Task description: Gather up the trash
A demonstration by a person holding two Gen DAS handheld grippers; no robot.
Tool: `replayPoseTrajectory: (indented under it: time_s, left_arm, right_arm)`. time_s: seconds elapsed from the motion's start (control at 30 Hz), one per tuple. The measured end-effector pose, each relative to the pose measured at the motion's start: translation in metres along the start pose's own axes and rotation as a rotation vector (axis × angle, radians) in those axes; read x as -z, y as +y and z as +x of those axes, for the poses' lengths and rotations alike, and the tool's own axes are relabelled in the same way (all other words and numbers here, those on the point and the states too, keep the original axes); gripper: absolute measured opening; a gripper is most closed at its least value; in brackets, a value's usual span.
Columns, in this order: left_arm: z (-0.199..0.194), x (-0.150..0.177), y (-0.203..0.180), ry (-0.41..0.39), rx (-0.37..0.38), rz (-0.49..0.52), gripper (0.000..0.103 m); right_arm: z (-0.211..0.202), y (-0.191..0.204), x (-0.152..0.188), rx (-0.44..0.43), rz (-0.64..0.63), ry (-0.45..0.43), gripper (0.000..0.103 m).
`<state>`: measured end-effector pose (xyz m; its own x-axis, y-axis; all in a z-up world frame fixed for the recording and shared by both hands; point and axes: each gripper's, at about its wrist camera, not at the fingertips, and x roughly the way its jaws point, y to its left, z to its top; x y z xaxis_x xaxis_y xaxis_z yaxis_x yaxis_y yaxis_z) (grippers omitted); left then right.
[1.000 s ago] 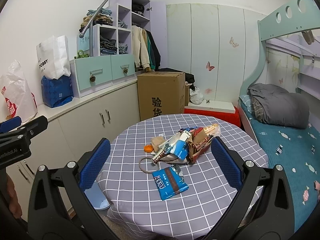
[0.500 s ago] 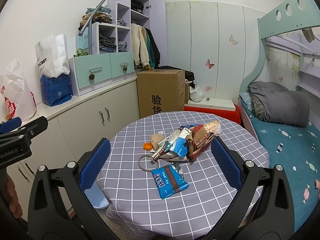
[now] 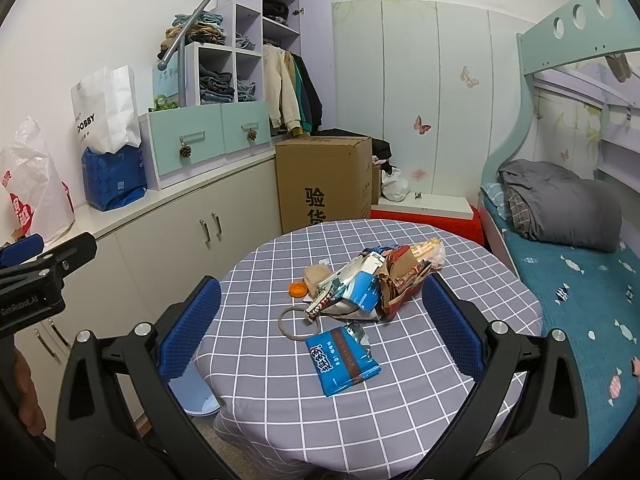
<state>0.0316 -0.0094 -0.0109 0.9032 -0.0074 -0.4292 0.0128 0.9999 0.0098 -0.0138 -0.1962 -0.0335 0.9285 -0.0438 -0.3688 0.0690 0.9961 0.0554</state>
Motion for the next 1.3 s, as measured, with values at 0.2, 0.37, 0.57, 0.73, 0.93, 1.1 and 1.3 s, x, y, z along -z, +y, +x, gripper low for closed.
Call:
replayPoseTrajectory:
  time_s: [0.2, 0.37, 0.57, 0.73, 0.93, 1.1, 1.3]
  left_arm:
    - [0.001, 0.001, 0.0, 0.003, -0.004, 0.003, 0.099]
    - [0.005, 0.001, -0.003, 0.013, -0.009, 0.009, 0.099]
    - [0.008, 0.001, -0.009, 0.022, -0.021, 0.021, 0.099]
    - [0.012, 0.002, -0.017, 0.027, -0.028, 0.037, 0.099]
    - [0.018, 0.002, -0.029, 0.043, -0.033, 0.062, 0.099]
    - [0.026, 0.003, -0.042, 0.06, -0.033, 0.082, 0.099]
    - [0.038, 0.006, -0.064, 0.087, -0.02, 0.115, 0.099]
  right_arm:
    - [0.002, -0.001, 0.001, -0.007, 0.004, 0.007, 0.098]
    - [0.004, -0.003, 0.002, -0.009, 0.01, 0.015, 0.098]
    - [0.007, -0.009, 0.004, -0.017, 0.026, 0.023, 0.098]
    - [0.012, -0.014, 0.006, -0.023, 0.039, 0.03, 0.098]
    - [0.018, -0.023, 0.008, -0.031, 0.057, 0.039, 0.098]
    - [0.025, -0.036, 0.012, -0.036, 0.082, 0.055, 0.098]
    - [0.034, -0.057, 0.019, -0.028, 0.12, 0.079, 0.098]
